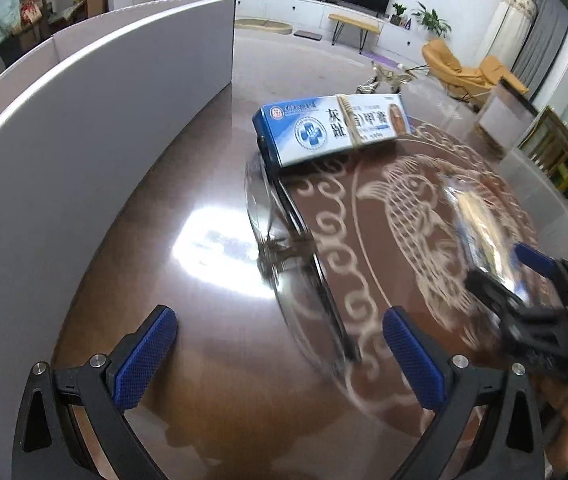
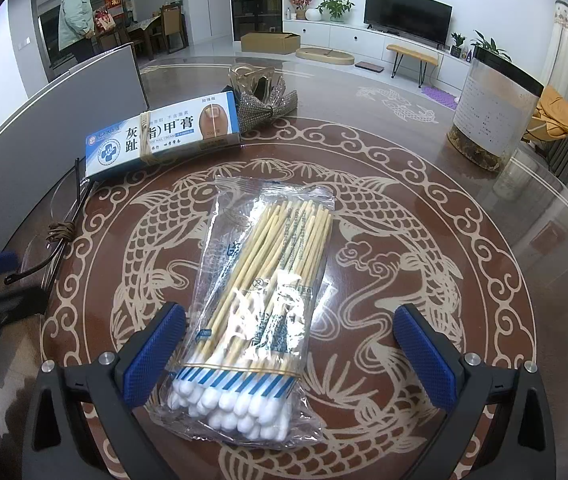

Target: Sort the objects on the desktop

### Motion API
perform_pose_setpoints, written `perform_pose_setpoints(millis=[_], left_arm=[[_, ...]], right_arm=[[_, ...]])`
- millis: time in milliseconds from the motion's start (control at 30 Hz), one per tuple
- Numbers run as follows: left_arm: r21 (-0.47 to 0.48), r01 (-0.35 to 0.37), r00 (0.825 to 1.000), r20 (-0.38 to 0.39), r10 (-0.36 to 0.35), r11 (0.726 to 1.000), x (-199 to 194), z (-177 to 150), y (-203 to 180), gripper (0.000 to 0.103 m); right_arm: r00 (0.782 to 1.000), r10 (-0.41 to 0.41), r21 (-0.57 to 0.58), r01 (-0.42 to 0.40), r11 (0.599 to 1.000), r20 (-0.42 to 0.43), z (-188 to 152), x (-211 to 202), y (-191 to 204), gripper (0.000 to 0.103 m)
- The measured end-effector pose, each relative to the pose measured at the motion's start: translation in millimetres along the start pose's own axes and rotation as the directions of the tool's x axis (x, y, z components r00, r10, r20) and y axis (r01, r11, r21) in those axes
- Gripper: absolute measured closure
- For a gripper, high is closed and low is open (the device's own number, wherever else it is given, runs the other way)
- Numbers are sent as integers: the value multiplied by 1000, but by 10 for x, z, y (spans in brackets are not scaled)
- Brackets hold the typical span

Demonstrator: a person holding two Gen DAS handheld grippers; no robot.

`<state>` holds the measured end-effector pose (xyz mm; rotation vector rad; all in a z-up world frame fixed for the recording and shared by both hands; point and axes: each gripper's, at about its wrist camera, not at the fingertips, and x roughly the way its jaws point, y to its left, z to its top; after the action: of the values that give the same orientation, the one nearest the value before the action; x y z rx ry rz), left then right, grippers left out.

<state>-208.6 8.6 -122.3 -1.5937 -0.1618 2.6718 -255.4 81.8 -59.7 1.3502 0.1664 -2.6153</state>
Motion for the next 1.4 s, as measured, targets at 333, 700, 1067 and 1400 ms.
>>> perform_pose_setpoints(millis=[333, 700, 1067, 1400], left_arm=[[88, -73, 997, 23, 71, 993, 151, 285, -143, 18], [212, 20, 996, 86, -38, 977, -188, -209, -128, 73], [254, 92, 991, 76, -114, 963, -468, -848, -270, 73], [247, 54, 993, 87, -78, 967, -444, -896, -294, 18]], right_arm=[[1000, 0, 0, 0, 1000, 0, 1, -1, -1, 0], [1000, 0, 0, 0, 1000, 0, 1, -2, 1, 0], [1000, -1, 1, 1, 1000, 0, 1, -4, 1, 0], [1000, -1, 1, 1, 1000, 1, 0, -5, 1, 0]])
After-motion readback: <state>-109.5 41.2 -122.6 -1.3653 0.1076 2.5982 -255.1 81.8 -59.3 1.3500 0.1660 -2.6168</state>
